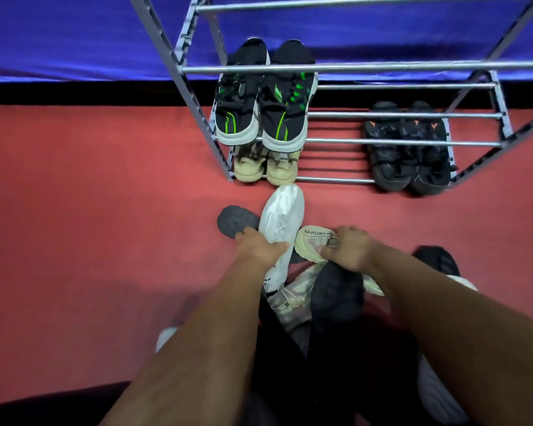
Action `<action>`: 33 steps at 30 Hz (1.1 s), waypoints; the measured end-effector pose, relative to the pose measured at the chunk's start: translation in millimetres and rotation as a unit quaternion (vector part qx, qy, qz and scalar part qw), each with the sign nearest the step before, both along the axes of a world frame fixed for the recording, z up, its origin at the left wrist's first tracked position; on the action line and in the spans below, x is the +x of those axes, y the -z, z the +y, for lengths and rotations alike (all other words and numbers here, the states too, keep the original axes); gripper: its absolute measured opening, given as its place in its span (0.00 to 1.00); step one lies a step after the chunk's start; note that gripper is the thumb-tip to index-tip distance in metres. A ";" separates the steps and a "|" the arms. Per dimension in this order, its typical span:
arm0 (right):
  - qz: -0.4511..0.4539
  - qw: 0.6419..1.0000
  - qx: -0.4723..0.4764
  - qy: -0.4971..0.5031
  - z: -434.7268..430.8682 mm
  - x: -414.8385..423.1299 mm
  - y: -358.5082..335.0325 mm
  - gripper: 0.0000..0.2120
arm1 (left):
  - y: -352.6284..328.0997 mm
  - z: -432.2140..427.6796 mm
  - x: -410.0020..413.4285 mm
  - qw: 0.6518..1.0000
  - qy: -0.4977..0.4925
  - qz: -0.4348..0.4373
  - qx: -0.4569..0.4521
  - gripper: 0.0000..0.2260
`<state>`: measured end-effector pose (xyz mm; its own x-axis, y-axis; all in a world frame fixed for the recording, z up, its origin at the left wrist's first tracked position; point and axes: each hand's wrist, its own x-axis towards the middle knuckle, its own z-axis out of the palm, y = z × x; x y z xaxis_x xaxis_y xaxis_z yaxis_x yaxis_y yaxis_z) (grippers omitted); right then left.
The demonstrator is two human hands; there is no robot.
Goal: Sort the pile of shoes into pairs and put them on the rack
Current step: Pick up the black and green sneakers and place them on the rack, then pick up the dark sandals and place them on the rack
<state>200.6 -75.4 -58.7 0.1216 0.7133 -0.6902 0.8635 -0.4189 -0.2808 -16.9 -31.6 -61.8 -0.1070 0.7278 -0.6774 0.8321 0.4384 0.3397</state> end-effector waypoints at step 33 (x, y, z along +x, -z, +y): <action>-0.081 0.951 -0.004 0.299 -29.4 98.2 8.1 0.18 | 2.0 26.8 12.5 0.902 0.296 0.314 0.012 0.38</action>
<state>298.8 -104.8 -66.8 0.6089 0.4779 -0.6331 0.5020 -0.8501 -0.1589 -4.4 -4.8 -63.8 -0.0510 0.7970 -0.6019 0.9498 -0.1475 -0.2758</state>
